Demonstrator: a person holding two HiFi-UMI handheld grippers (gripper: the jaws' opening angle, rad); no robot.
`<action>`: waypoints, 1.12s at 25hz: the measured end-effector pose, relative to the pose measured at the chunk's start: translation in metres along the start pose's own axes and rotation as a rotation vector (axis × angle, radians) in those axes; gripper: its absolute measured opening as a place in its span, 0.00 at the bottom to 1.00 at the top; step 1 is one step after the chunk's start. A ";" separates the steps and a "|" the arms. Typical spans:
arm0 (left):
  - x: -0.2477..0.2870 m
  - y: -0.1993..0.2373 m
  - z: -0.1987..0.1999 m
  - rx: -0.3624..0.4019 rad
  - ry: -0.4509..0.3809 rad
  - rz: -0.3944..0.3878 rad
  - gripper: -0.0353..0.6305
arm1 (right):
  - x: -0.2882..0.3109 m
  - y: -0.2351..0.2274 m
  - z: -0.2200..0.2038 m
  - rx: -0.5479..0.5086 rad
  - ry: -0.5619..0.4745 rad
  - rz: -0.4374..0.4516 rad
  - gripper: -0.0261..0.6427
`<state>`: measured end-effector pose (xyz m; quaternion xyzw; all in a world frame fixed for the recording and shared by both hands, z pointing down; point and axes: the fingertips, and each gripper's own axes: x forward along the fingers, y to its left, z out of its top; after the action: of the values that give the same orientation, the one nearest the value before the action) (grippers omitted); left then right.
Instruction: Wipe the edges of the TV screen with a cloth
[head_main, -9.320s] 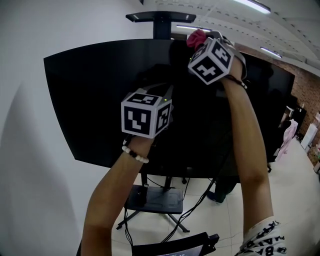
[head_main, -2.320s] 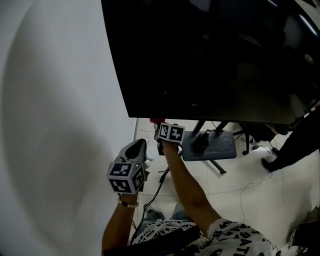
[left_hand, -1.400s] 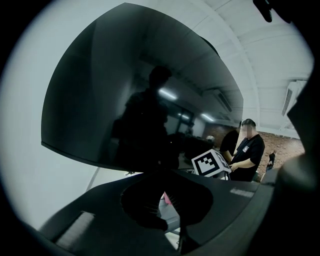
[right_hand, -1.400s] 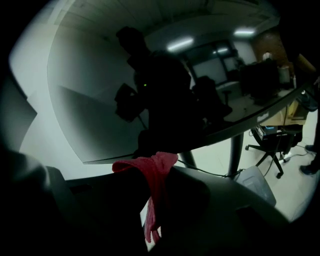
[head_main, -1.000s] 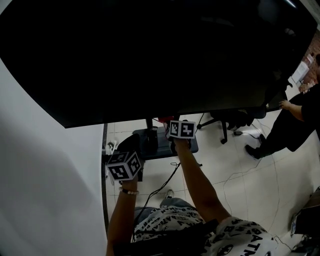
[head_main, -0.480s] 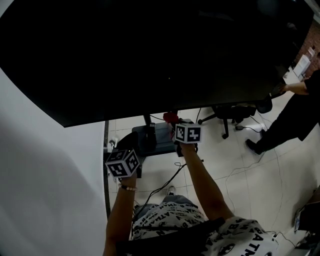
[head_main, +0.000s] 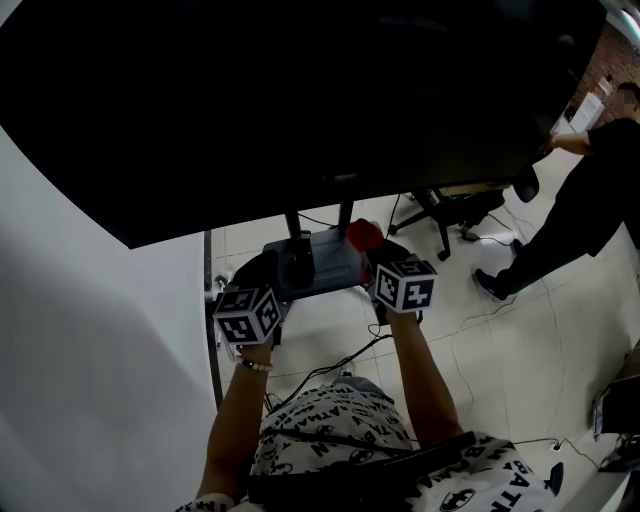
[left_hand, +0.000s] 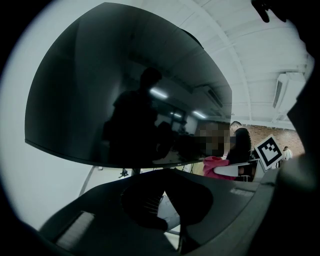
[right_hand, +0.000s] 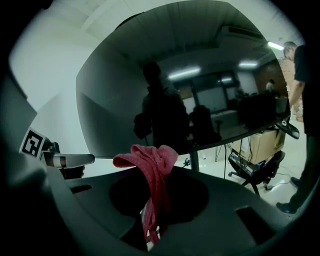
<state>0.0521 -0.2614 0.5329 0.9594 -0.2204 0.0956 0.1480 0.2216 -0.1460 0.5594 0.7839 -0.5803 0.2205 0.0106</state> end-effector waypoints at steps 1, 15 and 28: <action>-0.002 0.000 0.000 0.017 0.000 -0.007 0.04 | -0.006 0.005 -0.002 -0.003 -0.006 -0.008 0.15; -0.024 0.000 -0.022 0.004 0.018 -0.064 0.04 | -0.032 0.084 -0.017 -0.146 -0.003 -0.034 0.15; -0.044 0.020 -0.022 -0.033 0.029 -0.049 0.04 | -0.023 0.123 -0.020 -0.166 -0.003 0.007 0.15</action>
<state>0.0012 -0.2544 0.5473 0.9604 -0.1963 0.1021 0.1694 0.0971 -0.1602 0.5398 0.7786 -0.5993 0.1706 0.0738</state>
